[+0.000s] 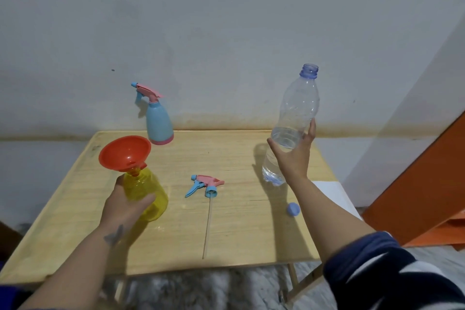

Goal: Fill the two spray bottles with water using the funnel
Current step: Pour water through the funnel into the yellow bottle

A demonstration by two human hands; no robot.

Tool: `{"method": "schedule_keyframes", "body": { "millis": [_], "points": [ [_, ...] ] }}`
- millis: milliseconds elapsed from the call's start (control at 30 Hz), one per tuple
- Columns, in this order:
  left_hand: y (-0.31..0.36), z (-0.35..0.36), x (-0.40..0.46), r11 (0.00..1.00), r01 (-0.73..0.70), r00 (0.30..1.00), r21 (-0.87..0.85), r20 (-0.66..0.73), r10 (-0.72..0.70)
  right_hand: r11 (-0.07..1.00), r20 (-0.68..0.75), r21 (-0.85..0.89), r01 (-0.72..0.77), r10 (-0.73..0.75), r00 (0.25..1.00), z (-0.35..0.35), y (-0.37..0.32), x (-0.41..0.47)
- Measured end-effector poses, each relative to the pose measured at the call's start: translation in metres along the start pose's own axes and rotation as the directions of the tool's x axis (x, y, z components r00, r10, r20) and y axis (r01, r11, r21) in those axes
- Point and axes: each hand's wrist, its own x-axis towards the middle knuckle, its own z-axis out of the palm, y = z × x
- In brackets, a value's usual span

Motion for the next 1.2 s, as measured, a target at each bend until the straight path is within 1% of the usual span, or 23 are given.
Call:
{"method": "schedule_keyframes", "body": {
  "millis": [67, 167, 267, 400, 533, 633, 733, 800, 867, 1033, 1133, 1200],
  "points": [
    [0.0, 0.0, 0.0, 1.0, 0.0, 1.0, 0.004, 0.002, 0.0, 0.998, -0.01, -0.023, 0.054, -0.055, 0.998, 0.0, 0.0, 0.0],
    [0.001, 0.001, 0.0, 1.0, -0.012, 1.0, 0.007, 0.006, 0.012, 0.995, -0.001, -0.085, 0.056, -0.057, 0.998, -0.001, -0.003, -0.004],
    [0.0, -0.001, 0.0, 1.0, -0.022, 1.0, 0.009, 0.021, 0.022, 0.979, 0.014, -0.189, 0.076, -0.074, 0.997, -0.005, -0.008, -0.013],
    [-0.004, -0.005, 0.002, 0.999, -0.045, 0.997, 0.016, 0.06, 0.044, 0.959, 0.028, -0.263, 0.101, -0.097, 0.995, -0.008, -0.017, -0.033],
    [-0.004, -0.008, 0.003, 0.997, -0.07, 0.994, 0.014, 0.085, 0.069, 0.936, 0.098, -0.321, 0.145, -0.12, 0.988, -0.009, -0.032, -0.065],
    [-0.006, -0.011, 0.005, 0.996, -0.083, 0.991, 0.014, 0.104, 0.081, 0.909, 0.155, -0.362, 0.207, -0.161, 0.975, -0.012, -0.045, -0.09],
    [-0.01, -0.014, 0.008, 0.994, -0.106, 0.987, 0.022, 0.125, 0.103, 0.88, 0.239, -0.37, 0.299, -0.221, 0.946, -0.012, -0.065, -0.114],
    [-0.013, -0.016, 0.011, 0.992, -0.125, 0.983, 0.015, 0.138, 0.121, 0.869, 0.306, -0.378, 0.319, -0.208, 0.929, -0.012, -0.083, -0.127],
    [-0.017, -0.019, 0.014, 0.99, -0.143, 0.978, 0.015, 0.155, 0.139, 0.852, 0.388, -0.397, 0.341, -0.181, 0.904, -0.013, -0.1, -0.138],
    [-0.02, -0.021, 0.023, 0.985, -0.169, 0.964, 0.04, 0.215, 0.157, 0.782, 0.597, -0.474, 0.405, -0.052, 0.8, -0.017, -0.136, -0.151],
    [-0.021, -0.021, 0.025, 0.986, -0.164, 0.961, 0.037, 0.231, 0.152, 0.756, 0.672, -0.492, 0.431, 0.015, 0.741, -0.021, -0.154, -0.157],
    [-0.021, -0.02, 0.026, 0.988, -0.153, 0.961, 0.037, 0.238, 0.139, 0.736, 0.699, -0.502, 0.455, 0.035, 0.714, -0.022, -0.162, -0.159]
  ]
}}
